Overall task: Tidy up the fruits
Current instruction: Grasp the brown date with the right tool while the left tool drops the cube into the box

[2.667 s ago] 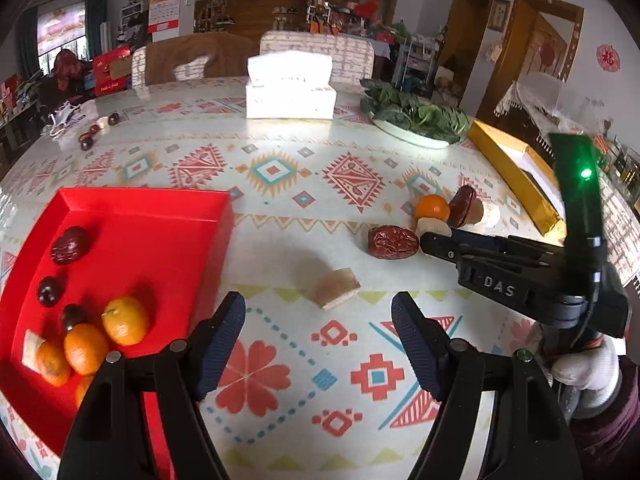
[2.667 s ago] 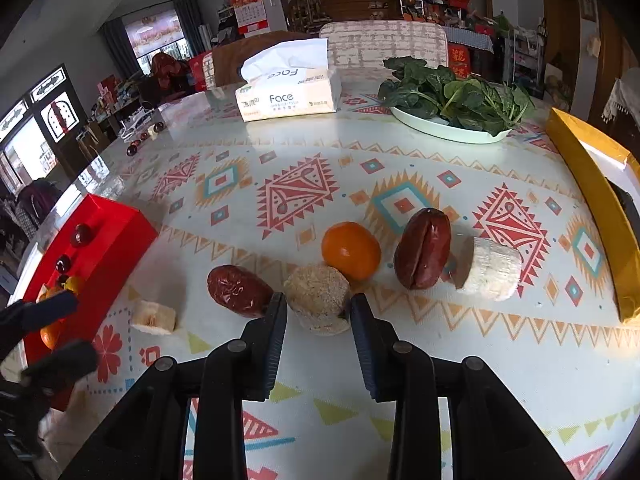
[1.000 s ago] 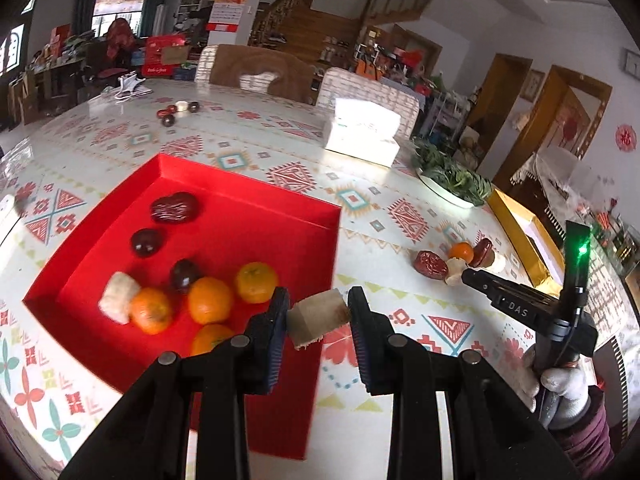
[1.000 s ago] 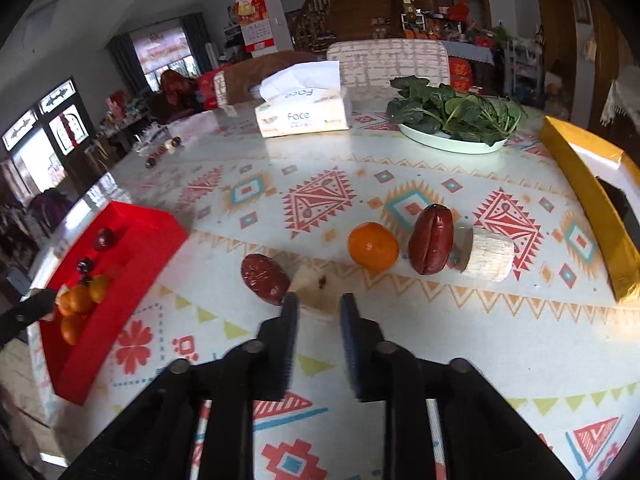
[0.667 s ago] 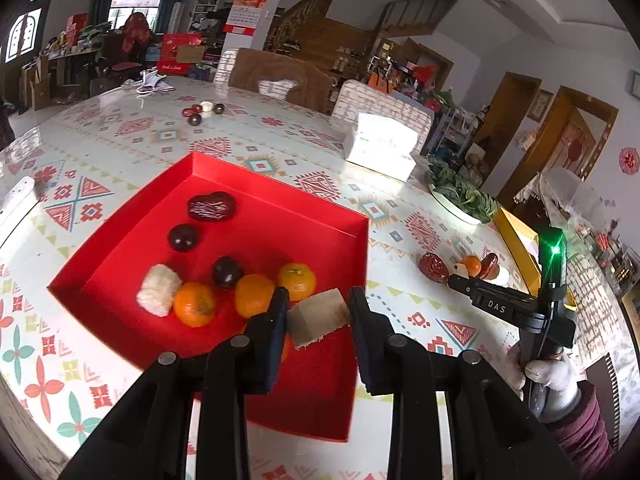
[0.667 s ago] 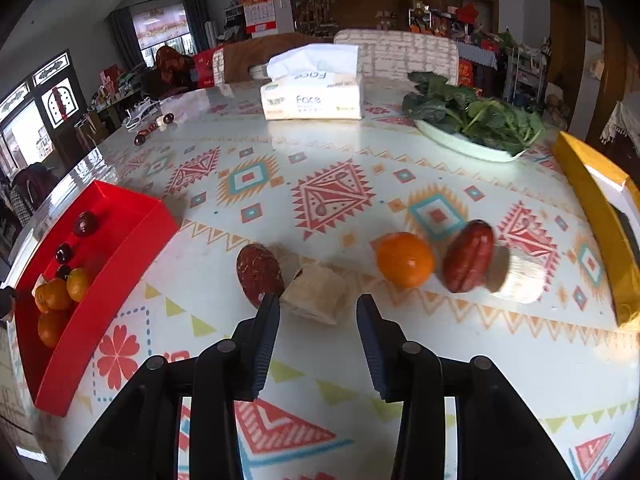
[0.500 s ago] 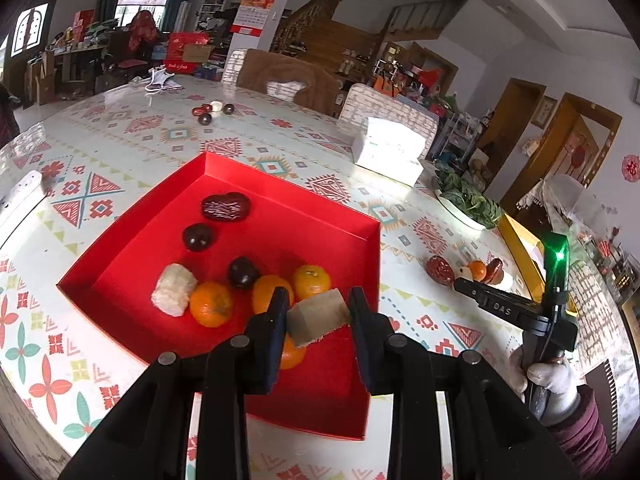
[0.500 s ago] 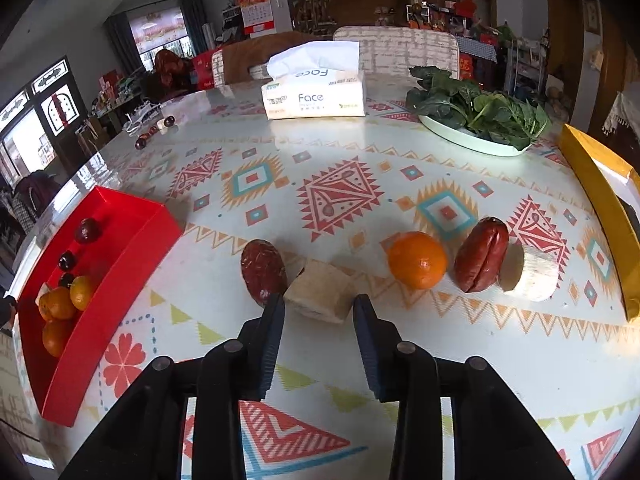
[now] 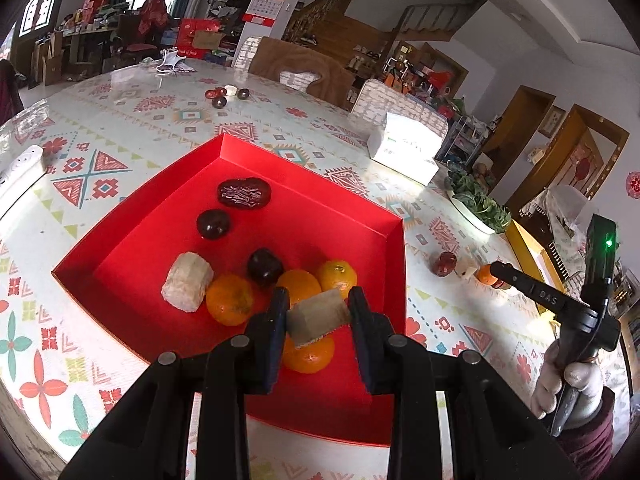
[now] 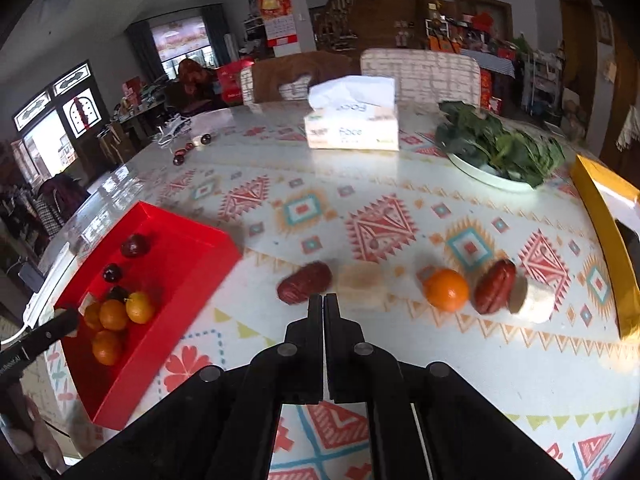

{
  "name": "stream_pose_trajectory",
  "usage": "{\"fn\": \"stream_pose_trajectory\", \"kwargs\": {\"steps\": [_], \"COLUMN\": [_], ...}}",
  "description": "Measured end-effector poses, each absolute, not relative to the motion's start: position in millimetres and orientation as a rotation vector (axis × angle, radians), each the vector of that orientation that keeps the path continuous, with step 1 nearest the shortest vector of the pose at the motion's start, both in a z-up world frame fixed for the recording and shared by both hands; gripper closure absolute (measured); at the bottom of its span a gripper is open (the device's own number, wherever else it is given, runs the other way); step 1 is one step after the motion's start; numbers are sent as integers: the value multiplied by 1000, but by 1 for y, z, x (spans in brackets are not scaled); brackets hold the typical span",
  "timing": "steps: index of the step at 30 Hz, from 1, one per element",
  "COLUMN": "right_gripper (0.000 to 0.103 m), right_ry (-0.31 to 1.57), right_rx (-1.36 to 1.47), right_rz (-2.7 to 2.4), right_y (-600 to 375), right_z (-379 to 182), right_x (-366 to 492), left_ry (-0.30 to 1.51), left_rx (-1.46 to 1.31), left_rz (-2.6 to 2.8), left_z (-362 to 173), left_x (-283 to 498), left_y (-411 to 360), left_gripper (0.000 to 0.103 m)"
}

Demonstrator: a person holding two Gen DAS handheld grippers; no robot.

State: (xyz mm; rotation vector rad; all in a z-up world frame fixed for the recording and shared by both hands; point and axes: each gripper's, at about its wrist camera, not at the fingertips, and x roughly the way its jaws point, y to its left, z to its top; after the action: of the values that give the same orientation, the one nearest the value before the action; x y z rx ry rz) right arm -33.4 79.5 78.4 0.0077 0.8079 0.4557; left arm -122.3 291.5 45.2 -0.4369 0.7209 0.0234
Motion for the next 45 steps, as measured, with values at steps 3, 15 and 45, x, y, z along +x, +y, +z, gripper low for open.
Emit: {"fn": "stream_pose_trajectory", "kwargs": {"steps": [3,15,45], "right_gripper": [96,61,69], "right_ry": [830,921,899], "right_rx": [-5,105,-29], "right_rz": [453,425,464], "right_y": [87,110,148], "right_z": [71,43,50], "right_x": [-25,16,20], "left_ry": [720,726,712], "left_rx": [-443,-445,-498], "left_rz": [21,15,-1], "left_z": [44,40,39], "left_x": [-122,-121,-129], "left_y": [294,296,312], "left_gripper": [74,73,74]}}
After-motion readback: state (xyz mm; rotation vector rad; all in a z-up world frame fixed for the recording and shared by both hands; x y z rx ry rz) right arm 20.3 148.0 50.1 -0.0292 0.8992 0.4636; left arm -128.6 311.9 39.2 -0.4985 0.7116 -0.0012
